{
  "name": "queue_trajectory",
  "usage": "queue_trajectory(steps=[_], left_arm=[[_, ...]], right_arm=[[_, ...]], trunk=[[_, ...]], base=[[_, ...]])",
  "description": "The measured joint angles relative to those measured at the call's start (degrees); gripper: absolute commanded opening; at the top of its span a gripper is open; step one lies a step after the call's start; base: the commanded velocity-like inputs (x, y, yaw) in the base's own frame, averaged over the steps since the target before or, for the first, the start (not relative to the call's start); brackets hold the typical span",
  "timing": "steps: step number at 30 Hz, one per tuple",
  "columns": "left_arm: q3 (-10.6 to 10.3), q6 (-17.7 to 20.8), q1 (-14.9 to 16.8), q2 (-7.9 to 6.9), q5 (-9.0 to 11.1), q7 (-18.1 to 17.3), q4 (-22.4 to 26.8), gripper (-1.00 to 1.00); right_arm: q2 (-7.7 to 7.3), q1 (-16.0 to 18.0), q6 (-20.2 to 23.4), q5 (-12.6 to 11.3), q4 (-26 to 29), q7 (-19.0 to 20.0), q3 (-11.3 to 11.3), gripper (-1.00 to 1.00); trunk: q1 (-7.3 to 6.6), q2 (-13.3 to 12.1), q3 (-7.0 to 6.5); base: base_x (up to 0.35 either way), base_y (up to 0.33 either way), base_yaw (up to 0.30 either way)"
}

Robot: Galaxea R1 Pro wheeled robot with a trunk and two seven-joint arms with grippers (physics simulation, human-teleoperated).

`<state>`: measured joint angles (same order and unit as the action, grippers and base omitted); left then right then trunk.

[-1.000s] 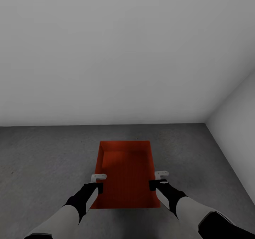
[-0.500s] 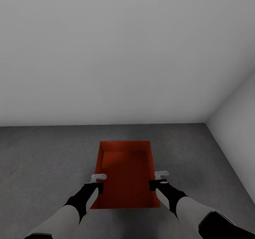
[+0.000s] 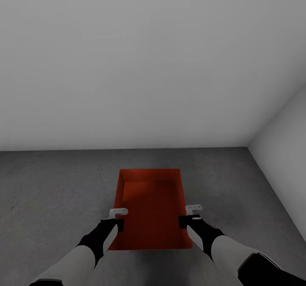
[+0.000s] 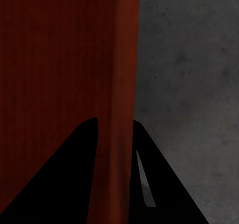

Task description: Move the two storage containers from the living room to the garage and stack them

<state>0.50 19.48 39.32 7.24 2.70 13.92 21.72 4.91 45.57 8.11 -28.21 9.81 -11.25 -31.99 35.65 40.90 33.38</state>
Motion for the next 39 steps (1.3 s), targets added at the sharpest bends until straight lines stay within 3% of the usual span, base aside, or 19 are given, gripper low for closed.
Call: queue_trajectory(steps=[12, 21, 39], left_arm=[[-0.1, 0.0, 0.0, 0.03, 0.1, 0.1, 0.0, -1.00], [-0.5, -0.2, 0.0, 0.14, 0.8, 0.6, 0.0, -1.00], [-0.6, -0.1, 0.0, 0.13, 0.8, 0.6, -0.1, -1.00]], right_arm=[[-0.04, 0.0, 0.0, -0.1, 0.0, 0.0, -0.1, -1.00], [-0.20, 0.0, -0.1, -0.5, 0.1, 0.0, -0.5, -1.00], [-0.20, 0.0, 0.0, -0.5, 0.1, 0.0, -0.5, -1.00]], trunk=[[2.64, 4.8, 2.16], [2.64, 4.8, 2.17], [6.59, 12.0, 5.40]], base=[[0.000, 0.000, 0.000], [0.000, 0.000, 0.000], [0.000, 0.000, 0.000]])
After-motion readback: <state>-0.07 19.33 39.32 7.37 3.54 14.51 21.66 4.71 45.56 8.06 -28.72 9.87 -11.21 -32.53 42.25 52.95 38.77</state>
